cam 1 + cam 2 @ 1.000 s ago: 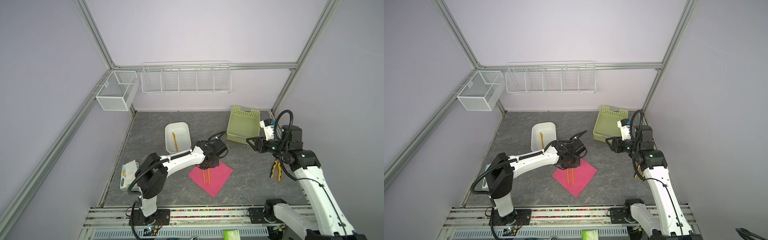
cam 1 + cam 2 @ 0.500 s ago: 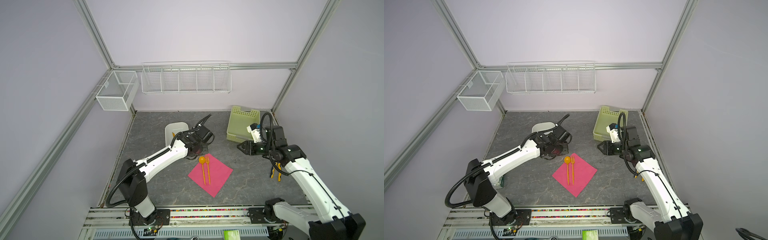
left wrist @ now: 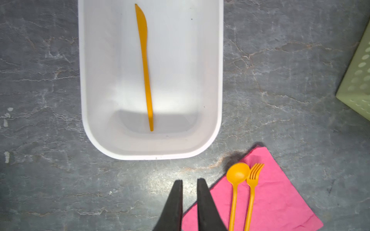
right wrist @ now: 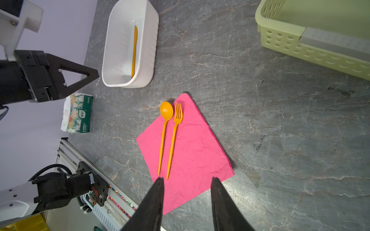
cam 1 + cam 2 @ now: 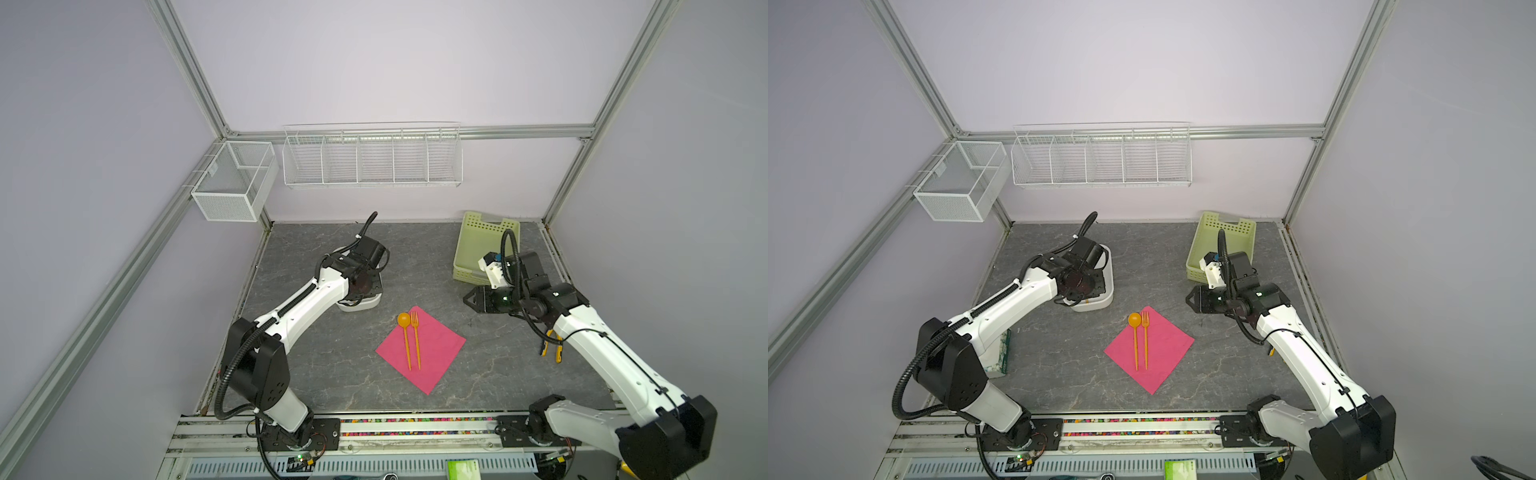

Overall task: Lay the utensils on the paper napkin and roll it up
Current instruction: 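Raise the left gripper back toward the white tub while the right gripper retracts, then lower the left gripper into the tub and close on the yellow knife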

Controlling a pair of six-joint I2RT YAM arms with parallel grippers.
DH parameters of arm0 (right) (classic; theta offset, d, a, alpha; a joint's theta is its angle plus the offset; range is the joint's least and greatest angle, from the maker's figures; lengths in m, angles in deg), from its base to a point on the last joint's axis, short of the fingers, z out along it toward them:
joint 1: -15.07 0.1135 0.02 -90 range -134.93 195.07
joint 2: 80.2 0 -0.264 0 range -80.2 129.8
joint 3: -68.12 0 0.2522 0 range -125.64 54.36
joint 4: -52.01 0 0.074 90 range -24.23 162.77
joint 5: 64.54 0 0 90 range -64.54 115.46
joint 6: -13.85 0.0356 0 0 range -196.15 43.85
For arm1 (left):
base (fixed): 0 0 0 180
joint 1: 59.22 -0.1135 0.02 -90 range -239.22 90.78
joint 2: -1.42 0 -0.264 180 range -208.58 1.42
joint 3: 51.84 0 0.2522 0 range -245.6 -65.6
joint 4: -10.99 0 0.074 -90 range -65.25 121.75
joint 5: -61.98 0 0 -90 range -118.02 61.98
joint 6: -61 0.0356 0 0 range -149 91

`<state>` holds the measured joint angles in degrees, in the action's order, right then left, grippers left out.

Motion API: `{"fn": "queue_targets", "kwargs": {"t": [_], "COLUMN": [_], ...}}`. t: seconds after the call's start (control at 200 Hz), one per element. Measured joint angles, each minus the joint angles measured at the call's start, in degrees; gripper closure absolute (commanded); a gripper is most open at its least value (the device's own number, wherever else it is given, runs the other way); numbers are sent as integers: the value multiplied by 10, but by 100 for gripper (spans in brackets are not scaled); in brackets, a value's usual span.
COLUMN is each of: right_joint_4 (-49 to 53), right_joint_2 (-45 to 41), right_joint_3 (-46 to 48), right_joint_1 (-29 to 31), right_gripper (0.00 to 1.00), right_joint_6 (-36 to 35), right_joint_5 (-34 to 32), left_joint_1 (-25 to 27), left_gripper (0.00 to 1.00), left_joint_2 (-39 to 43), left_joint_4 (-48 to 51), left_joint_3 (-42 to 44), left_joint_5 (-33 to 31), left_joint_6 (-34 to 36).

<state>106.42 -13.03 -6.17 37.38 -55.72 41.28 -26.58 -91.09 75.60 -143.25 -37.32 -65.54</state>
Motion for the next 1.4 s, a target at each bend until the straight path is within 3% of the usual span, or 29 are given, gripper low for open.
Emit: {"fn": "queue_targets", "kwargs": {"t": [0.285, 0.97, 1.4], "right_joint_4": [16, 16, 19], "right_joint_2": [1, 12, 12], "right_joint_3": [-20, -29, -29], "right_joint_1": [6, 16, 19], "right_gripper": [58, 58, 58], "right_joint_6": [0, 2, 2], "right_joint_5": [-23, -27, -27], "left_joint_1": [-56, -110, -124], "left_gripper": [84, 72, 73], "left_joint_2": [-66, -199, -245], "left_joint_4": [-4, -37, -49], "left_joint_3": [-8, -59, -84], "left_joint_5": [-2, 14, 23], "left_joint_6": [24, 37, 63]}}
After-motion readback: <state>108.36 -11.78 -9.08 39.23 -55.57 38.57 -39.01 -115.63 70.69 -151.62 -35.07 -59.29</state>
